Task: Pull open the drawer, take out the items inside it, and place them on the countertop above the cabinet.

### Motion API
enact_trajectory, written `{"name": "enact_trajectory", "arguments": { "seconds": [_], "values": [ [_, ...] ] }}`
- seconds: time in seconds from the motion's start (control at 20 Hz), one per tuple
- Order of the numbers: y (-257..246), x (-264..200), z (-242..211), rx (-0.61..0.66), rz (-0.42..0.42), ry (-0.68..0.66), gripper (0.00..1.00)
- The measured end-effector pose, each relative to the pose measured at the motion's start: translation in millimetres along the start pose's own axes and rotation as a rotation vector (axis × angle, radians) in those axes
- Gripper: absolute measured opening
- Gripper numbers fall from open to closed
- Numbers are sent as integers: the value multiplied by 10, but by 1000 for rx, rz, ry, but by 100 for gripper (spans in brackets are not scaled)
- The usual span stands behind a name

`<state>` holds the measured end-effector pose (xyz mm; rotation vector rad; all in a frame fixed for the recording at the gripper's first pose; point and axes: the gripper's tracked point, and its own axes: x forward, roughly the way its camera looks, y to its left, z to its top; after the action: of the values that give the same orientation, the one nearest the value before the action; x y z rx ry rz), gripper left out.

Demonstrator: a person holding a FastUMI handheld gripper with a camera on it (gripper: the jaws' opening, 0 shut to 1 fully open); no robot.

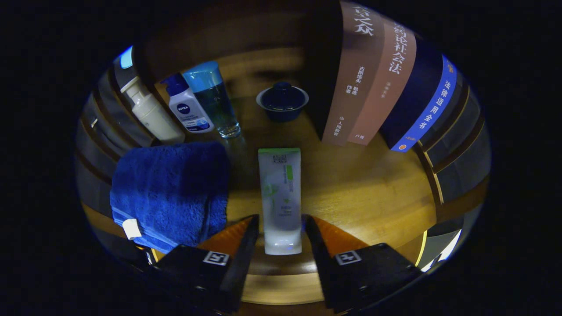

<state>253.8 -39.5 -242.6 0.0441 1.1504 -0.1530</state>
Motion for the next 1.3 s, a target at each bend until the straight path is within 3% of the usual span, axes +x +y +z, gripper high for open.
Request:
{"name": "enact_trajectory", "arguments": {
  "seconds": [0.3, 0.5, 0.95, 1.1, 1.3],
  "values": [
    [-56, -203, -49, 20, 3, -45, 100],
    [-121, -569, -82, 35, 13, -188, 100],
    [-134, -1731, -753, 60, 118, -619, 100],
    [-107, -2018, -1125, 33, 131, -746, 100],
    [-166, -2050, -1790, 11, 131, -834, 99]
  ]
}}
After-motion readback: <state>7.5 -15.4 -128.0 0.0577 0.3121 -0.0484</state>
